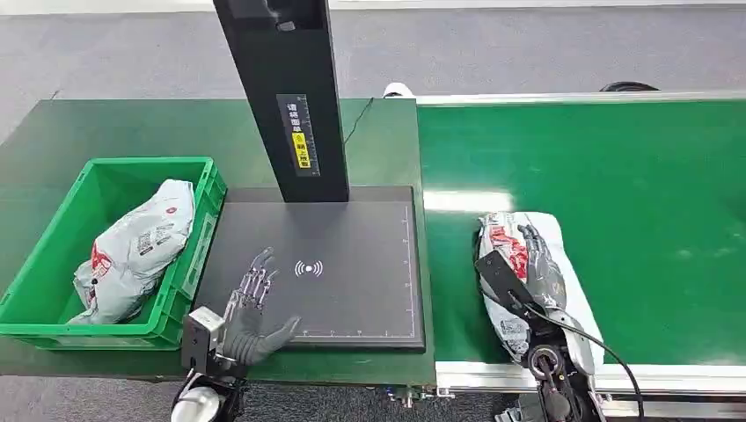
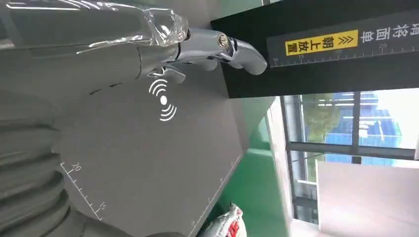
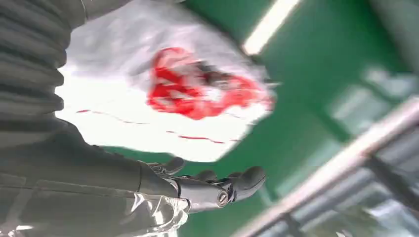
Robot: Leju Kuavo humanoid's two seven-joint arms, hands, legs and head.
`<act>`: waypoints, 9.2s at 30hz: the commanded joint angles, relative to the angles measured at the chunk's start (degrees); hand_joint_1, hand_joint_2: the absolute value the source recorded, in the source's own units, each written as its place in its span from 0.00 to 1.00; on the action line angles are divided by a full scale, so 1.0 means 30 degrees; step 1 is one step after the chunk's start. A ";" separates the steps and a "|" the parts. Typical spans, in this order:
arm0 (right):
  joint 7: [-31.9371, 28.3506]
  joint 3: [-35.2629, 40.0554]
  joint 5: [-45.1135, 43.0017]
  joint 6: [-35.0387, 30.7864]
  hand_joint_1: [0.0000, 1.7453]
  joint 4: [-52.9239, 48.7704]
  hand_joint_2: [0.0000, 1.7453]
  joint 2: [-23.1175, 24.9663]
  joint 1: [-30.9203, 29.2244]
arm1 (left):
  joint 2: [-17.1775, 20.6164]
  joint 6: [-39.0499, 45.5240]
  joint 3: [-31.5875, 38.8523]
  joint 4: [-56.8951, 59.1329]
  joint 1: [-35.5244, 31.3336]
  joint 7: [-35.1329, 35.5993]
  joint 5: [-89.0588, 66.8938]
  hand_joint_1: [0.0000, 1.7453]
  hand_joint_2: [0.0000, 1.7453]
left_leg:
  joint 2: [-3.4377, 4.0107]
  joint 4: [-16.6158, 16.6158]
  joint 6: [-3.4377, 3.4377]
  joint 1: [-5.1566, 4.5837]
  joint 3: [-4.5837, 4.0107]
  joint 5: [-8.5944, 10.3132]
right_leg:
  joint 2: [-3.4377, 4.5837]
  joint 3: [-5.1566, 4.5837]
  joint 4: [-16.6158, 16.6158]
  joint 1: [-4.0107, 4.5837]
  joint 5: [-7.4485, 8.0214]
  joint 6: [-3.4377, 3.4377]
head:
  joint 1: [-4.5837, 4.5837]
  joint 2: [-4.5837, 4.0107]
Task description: Moved the parcel from conveyor to table for the left to box.
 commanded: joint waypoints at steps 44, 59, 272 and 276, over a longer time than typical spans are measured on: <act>0.4265 0.1612 0.4233 0.4753 1.00 0.6332 1.00 -0.0241 -0.0990 | 0.0089 0.0245 -0.0285 0.1199 -0.0852 0.0947 0.0324 0.00 1.00 | -0.0030 -0.0031 0.0009 0.0022 0.0125 0.0013 | -0.0066 0.0145 -0.0061 0.0027 0.0009 -0.0011 | 0.0000 0.0000; 0.4265 0.1612 0.4233 0.4753 1.00 0.6332 1.00 -0.0241 -0.0990 | 0.0089 0.0245 -0.0285 0.1199 -0.0852 0.0947 0.0324 0.00 1.00 | -0.0039 -0.0031 0.0011 0.0022 0.0155 0.0018 | -0.0079 0.0191 -0.0067 0.0028 0.0012 -0.0010 | 0.0000 0.0000; -1.0862 0.1741 -1.3273 0.0980 0.00 -0.5834 1.00 0.2478 0.3676 | 0.1431 0.3080 -0.2935 0.3434 -0.1775 0.5937 -1.6485 0.00 1.00 | -0.0078 -0.0020 0.0029 -0.0016 0.0168 -0.0040 | -0.0131 0.0221 -0.0057 -0.0011 -0.0055 0.0012 | 0.0000 0.0000; -1.0890 0.1897 -1.3339 0.0831 0.00 -0.5782 1.00 0.2370 0.3404 | 0.1424 0.2915 -0.2751 0.3534 -0.2079 0.6188 -1.6617 0.00 1.00 | -0.0075 -0.0012 0.0027 -0.0011 0.0183 -0.0044 | -0.0123 0.0243 -0.0053 -0.0007 -0.0057 0.0012 | 0.0001 0.0000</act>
